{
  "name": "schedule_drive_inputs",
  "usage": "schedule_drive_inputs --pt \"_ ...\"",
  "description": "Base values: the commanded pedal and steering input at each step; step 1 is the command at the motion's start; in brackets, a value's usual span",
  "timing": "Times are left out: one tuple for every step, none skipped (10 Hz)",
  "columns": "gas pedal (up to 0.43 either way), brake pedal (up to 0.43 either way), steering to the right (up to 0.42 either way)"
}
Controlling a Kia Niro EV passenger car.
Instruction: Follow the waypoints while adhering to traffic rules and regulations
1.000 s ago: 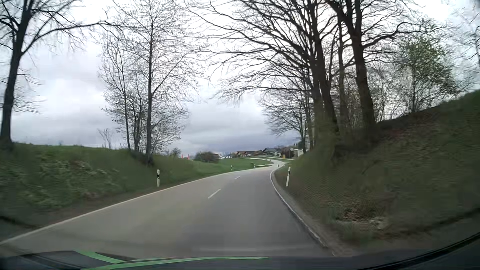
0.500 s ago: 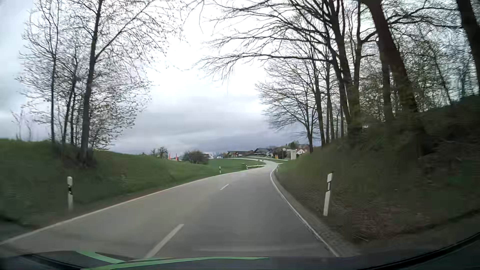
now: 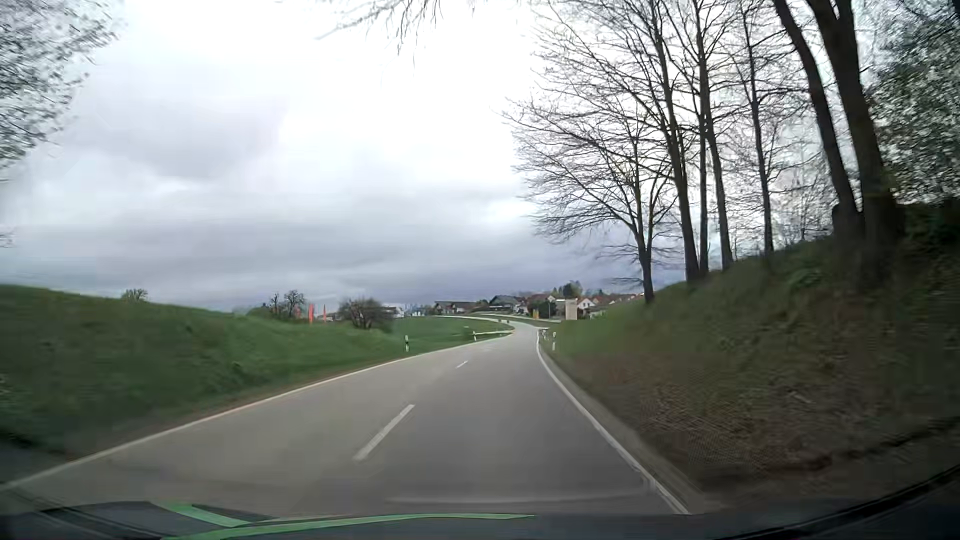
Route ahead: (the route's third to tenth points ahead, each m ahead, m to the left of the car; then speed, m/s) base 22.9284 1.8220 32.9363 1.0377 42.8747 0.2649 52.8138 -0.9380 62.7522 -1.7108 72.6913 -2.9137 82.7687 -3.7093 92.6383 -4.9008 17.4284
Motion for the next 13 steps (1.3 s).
schedule_drive_inputs --pt "0.15 0.0 0.02" --pt "0.15 0.0 0.02" --pt "0.15 0.0 0.019" --pt "0.157 0.0 0.019" --pt "0.157 0.0 0.019" --pt "0.157 0.0 0.017" --pt "0.157 0.0 0.017" --pt "0.157 0.0 0.016" --pt "0.157 0.0 0.015" --pt "0.157 0.0 0.014" --pt "0.157 0.0 0.012" --pt "0.157 0.0 0.011" --pt "0.157 0.0 0.01"
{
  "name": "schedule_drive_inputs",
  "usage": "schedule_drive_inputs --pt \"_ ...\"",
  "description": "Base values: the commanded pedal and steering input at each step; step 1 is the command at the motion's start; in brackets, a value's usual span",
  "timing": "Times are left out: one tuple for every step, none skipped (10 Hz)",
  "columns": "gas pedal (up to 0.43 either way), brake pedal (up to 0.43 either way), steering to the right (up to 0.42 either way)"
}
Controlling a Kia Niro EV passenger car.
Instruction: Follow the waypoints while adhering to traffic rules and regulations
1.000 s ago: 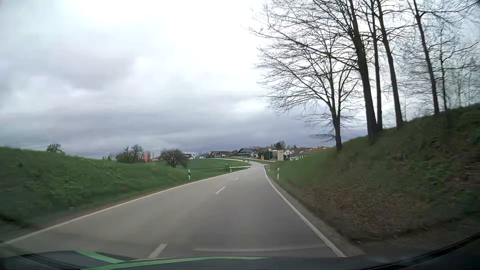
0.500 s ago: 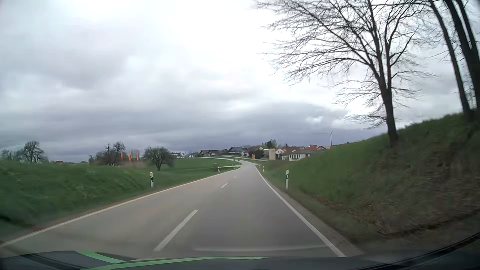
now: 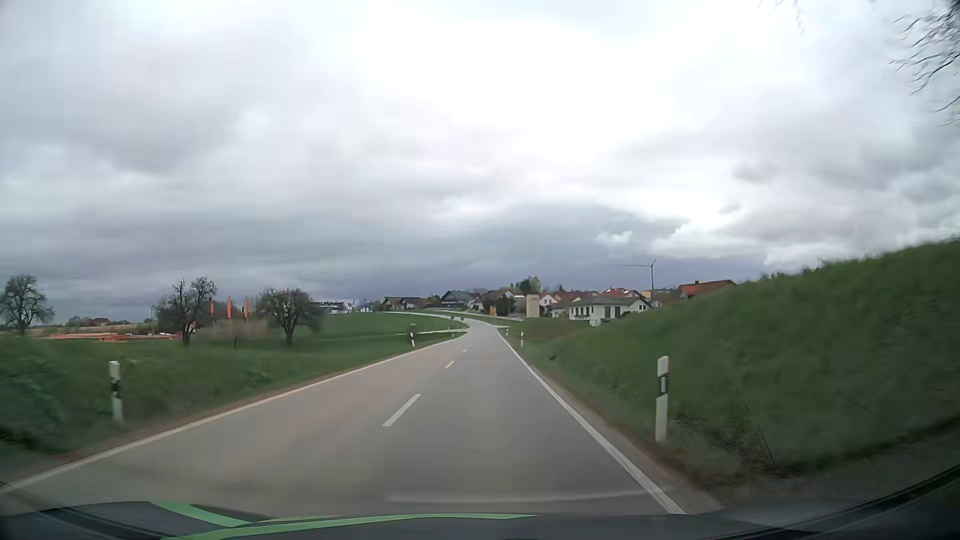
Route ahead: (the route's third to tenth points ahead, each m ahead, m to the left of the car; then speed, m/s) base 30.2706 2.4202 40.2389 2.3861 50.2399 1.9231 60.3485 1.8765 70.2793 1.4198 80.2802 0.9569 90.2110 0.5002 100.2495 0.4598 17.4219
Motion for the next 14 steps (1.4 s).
schedule_drive_inputs --pt "0.157 0.0 0.009" --pt "0.157 0.0 0.007" --pt "0.157 0.0 0.005" --pt "0.157 0.0 0.005" --pt "0.157 0.0 0.005" --pt "0.157 0.0 0.004" --pt "0.157 0.0 0.004" --pt "0.157 0.0 0.003" --pt "0.157 0.0 0.003" --pt "0.157 0.0 0.003" --pt "0.157 0.0 0.003" --pt "0.157 0.0 0.002" --pt "0.157 0.0 0.002" --pt "0.157 0.0 0.001"
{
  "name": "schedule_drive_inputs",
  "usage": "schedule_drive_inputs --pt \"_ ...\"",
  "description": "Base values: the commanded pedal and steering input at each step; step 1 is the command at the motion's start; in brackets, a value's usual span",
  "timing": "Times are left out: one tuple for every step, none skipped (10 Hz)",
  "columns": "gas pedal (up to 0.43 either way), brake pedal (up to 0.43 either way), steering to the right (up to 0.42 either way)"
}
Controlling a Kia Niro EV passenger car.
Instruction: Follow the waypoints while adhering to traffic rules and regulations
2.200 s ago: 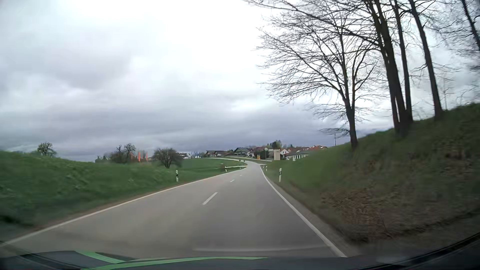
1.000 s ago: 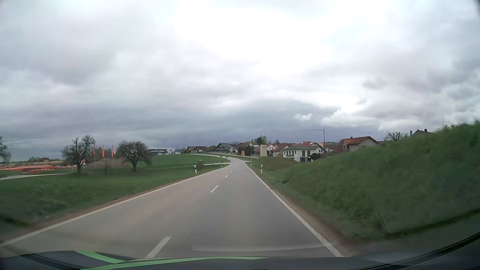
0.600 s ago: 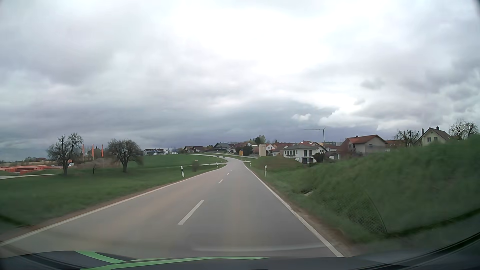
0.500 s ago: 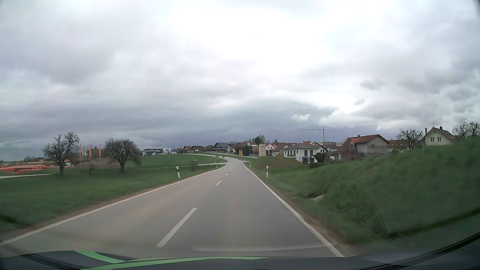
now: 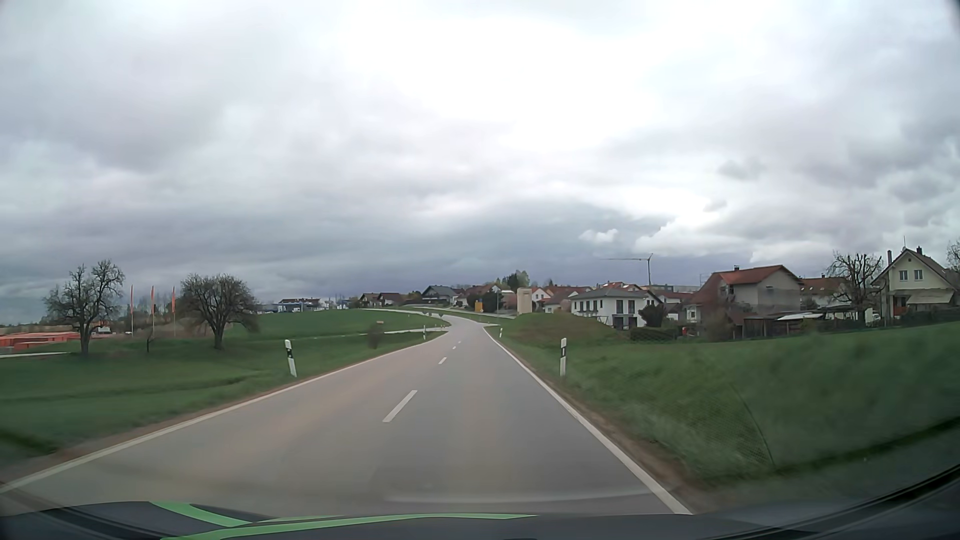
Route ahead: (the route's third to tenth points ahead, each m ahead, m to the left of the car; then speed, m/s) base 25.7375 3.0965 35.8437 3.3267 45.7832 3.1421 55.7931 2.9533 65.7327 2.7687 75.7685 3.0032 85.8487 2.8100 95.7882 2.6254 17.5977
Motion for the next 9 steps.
schedule_drive_inputs --pt "0.157 0.0 0.001" --pt "0.157 0.0 0.001" --pt "0.157 0.0 0.0" --pt "0.157 0.0 0.0" --pt "0.157 0.0 0.0" --pt "0.157 0.0 -0.001" --pt "0.157 0.0 -0.001" --pt "0.157 0.0 -0.001" --pt "0.157 0.0 -0.001"
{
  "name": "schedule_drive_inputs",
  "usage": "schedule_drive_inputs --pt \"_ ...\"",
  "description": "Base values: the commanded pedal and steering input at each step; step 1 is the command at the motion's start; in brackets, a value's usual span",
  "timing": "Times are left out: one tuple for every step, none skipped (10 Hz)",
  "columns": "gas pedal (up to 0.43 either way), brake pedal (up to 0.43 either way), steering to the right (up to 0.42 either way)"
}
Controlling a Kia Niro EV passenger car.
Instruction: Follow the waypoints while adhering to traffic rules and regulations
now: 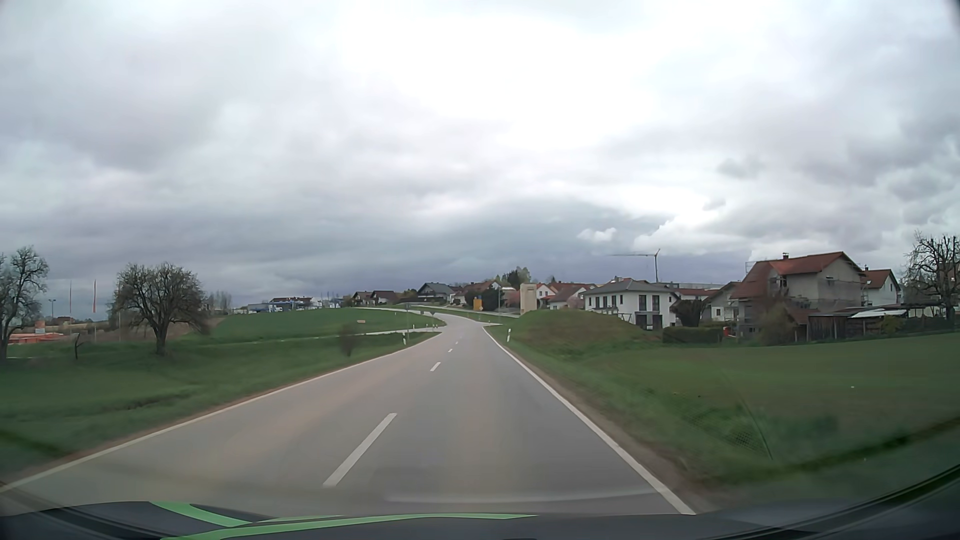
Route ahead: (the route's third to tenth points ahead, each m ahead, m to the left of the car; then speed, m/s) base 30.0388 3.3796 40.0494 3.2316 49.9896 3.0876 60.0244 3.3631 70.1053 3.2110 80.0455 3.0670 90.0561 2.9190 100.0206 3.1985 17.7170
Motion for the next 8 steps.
schedule_drive_inputs --pt "0.157 0.0 -0.001" --pt "0.157 0.0 -0.001" --pt "0.157 0.0 -0.001" --pt "0.157 0.0 -0.002" --pt "0.157 0.0 -0.002" --pt "0.157 0.0 -0.002" --pt "0.157 0.0 -0.002" --pt "0.157 0.0 -0.002"
